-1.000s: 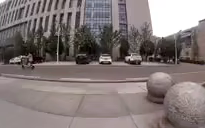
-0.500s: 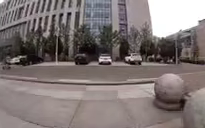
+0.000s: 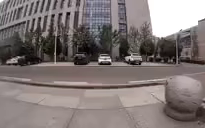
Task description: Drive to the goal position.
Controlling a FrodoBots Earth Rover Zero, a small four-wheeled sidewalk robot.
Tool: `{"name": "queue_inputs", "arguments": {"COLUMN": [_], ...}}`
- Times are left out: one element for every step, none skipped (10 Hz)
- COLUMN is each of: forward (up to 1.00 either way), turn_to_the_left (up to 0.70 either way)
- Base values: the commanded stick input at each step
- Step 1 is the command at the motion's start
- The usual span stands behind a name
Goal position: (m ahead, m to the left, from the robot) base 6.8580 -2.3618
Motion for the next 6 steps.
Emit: {"name": "queue_inputs", "arguments": {"forward": [0.7, 0.7, 0.7, 0.7, 0.7, 0.7], "turn_to_the_left": [-0.14, -0.14, -0.14, -0.14, -0.14, -0.14]}}
